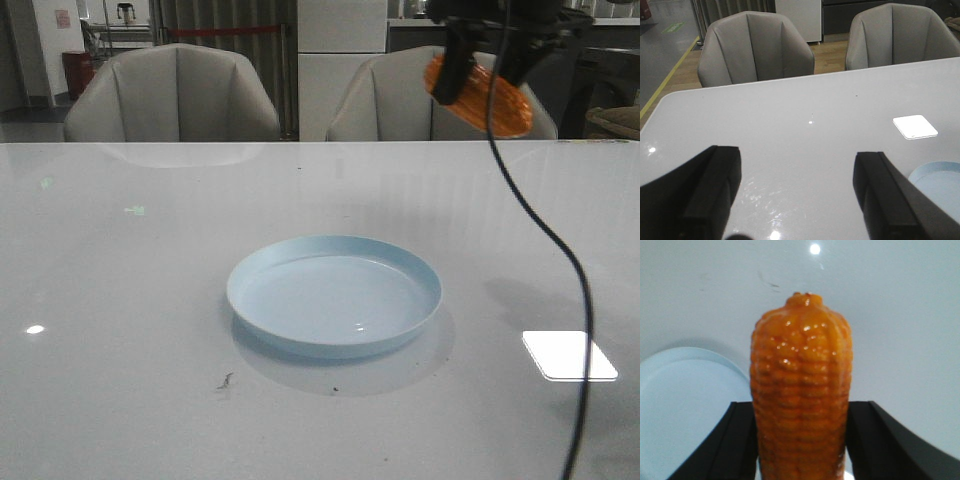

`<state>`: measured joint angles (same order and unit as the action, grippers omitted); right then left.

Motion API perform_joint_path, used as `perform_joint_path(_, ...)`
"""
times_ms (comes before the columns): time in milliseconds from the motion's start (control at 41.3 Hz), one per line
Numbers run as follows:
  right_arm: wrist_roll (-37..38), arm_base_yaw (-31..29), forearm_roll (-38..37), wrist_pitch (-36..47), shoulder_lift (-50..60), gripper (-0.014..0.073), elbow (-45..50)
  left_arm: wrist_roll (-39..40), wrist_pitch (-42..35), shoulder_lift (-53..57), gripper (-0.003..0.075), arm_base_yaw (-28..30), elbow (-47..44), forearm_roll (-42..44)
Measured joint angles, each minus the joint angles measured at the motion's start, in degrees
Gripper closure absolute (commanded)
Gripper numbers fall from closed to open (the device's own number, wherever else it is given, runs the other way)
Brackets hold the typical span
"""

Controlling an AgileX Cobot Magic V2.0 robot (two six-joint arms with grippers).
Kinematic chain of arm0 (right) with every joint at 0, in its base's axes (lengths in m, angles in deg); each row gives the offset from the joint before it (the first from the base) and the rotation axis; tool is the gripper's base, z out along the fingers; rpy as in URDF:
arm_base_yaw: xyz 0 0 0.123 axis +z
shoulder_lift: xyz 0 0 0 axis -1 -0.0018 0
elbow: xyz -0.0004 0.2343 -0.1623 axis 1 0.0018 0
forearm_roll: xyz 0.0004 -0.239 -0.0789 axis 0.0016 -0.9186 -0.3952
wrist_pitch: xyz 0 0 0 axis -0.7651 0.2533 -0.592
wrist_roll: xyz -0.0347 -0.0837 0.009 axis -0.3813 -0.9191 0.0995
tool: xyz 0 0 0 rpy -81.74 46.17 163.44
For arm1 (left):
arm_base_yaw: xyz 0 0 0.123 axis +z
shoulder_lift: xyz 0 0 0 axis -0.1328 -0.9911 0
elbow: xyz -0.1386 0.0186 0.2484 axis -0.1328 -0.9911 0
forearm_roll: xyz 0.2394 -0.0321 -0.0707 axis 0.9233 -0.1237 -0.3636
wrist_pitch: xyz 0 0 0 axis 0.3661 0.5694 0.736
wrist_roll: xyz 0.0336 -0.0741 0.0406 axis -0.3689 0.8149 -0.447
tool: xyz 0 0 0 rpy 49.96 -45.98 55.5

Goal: Place corn on plate with both arms
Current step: 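Lift the corn with the right gripper and lower it onto the plate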

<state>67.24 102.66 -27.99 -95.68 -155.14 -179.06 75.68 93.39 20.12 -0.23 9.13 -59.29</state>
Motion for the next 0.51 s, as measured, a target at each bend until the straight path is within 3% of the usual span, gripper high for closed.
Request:
perform_joint_path(266, 0.0, 9.9, 0.3, -2.4, -1.3, 0.022, -0.9, 0.0, 0.0, 0.0, 0.0192, 0.0, 0.0, 0.9)
perform_joint_path(509, -0.1, 12.9, 0.4, -3.5, -7.0, 0.022, -0.9, 0.0, 0.0, 0.0, 0.0192, 0.0, 0.0, 3.1)
